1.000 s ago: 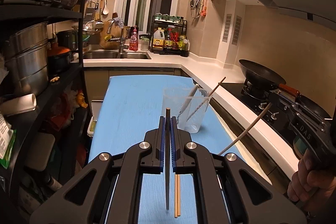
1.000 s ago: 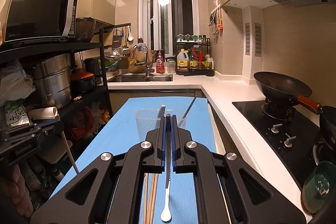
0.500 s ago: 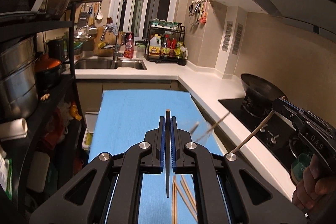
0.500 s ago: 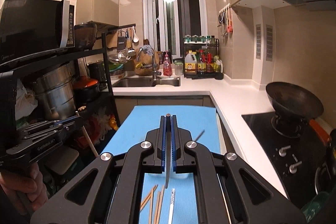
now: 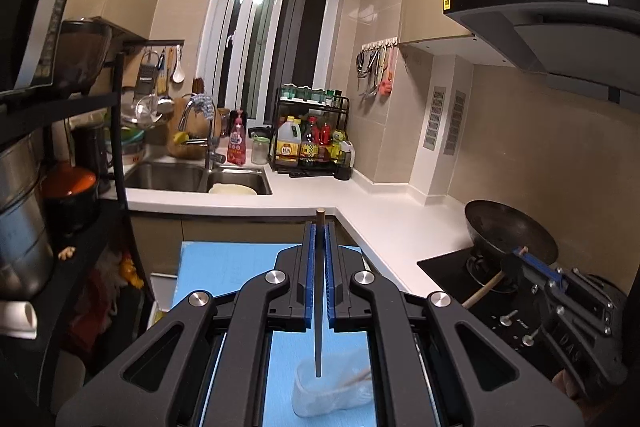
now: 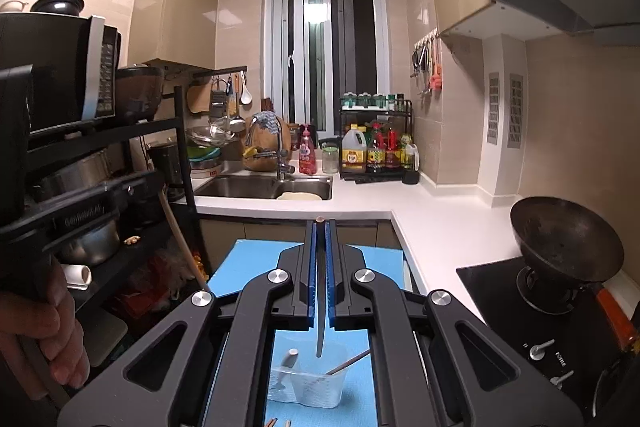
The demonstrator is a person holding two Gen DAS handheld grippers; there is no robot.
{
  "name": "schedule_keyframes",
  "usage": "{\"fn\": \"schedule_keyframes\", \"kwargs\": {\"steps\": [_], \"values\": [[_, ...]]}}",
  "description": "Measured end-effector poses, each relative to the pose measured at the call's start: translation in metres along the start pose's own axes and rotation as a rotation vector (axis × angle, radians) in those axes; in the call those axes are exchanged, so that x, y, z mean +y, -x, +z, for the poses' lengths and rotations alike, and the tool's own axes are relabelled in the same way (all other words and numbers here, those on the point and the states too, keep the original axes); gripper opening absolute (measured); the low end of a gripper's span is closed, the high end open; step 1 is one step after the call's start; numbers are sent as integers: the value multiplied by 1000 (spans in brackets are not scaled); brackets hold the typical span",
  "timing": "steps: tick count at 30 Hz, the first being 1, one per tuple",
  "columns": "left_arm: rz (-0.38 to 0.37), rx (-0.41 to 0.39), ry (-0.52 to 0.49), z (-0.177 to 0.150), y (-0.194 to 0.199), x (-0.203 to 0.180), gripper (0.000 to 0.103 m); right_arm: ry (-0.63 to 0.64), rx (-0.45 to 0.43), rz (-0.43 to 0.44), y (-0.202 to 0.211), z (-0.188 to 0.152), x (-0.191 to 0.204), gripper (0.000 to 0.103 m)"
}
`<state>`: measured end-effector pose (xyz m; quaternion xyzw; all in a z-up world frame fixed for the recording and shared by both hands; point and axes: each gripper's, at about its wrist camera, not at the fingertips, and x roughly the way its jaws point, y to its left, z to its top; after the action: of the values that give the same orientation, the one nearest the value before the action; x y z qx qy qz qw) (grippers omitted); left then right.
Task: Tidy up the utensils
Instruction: 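Open both tools to drop the chopsticks into the holder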
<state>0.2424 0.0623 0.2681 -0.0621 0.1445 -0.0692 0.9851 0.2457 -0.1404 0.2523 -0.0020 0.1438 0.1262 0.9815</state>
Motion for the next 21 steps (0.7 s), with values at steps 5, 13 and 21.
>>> {"fn": "schedule_keyframes", "kwargs": {"steps": [5,13,21], "values": [[5,86,-8,-33,-39,2,5,-16,82,7,-31,-34,-7,4],[-74,244,6,-73,-67,7,6,-33,201,9,-50,-65,-11,17],[-78,133,-6,-70,7,5,39,-34,119,6,9,-68,-9,50]]}}
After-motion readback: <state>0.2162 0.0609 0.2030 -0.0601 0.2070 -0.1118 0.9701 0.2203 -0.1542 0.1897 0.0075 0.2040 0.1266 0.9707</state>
